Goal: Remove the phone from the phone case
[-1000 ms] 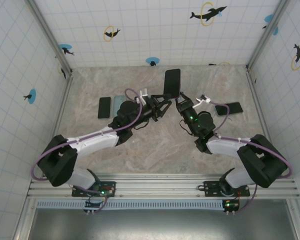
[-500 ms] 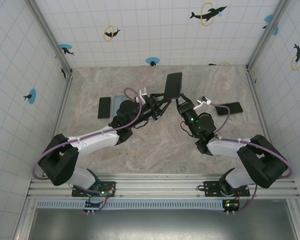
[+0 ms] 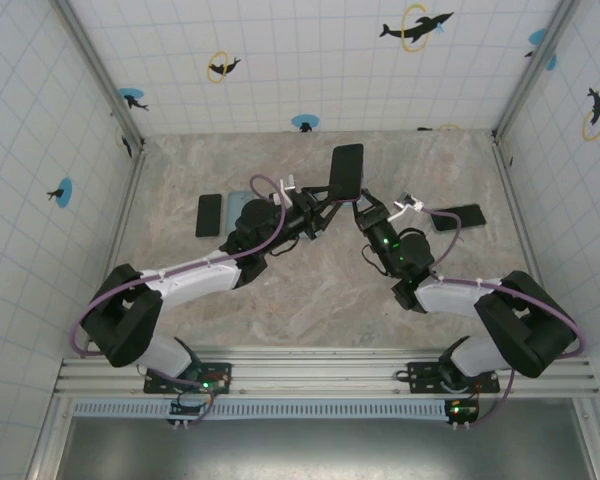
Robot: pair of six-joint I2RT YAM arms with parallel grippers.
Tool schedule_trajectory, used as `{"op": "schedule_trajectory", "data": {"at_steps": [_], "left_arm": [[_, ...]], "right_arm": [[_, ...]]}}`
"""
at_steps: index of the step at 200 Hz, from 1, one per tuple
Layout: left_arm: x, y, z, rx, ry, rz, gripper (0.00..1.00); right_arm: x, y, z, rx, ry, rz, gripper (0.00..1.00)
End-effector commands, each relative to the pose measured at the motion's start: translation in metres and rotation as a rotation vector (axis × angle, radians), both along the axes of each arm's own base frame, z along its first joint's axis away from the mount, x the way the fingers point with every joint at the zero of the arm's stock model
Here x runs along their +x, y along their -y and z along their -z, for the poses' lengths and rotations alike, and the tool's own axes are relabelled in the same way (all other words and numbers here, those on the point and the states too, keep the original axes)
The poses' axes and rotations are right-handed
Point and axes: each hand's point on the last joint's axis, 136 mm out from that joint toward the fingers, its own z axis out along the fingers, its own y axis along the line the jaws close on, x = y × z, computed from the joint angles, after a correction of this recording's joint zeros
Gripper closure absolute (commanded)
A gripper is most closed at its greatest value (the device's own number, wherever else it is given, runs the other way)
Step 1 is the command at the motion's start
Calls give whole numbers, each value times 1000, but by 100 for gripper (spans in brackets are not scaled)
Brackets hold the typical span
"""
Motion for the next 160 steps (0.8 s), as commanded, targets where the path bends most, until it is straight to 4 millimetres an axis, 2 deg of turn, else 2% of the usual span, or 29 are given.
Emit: {"op": "schedule_trajectory", "data": {"at_steps": [1,52,82,127,160], "left_arm": [[12,-2,-29,-45,71,-30,65],[14,-3,-36,-55,91,-37,82],[11,-4,-44,-65,104,-35,94],[2,-2,-52,-66,113,-14,98],[-6,-3,-50,-52,110,-1,100]], "right_arm": [[-16,0,-46,106,138,-42,100],[-17,4,-36,88,110,-27,100],[-11,10,-23,75,60,18,99],[8,26,7,14,-61,145,99],[24,43,17,-46,-106,245,99]]}}
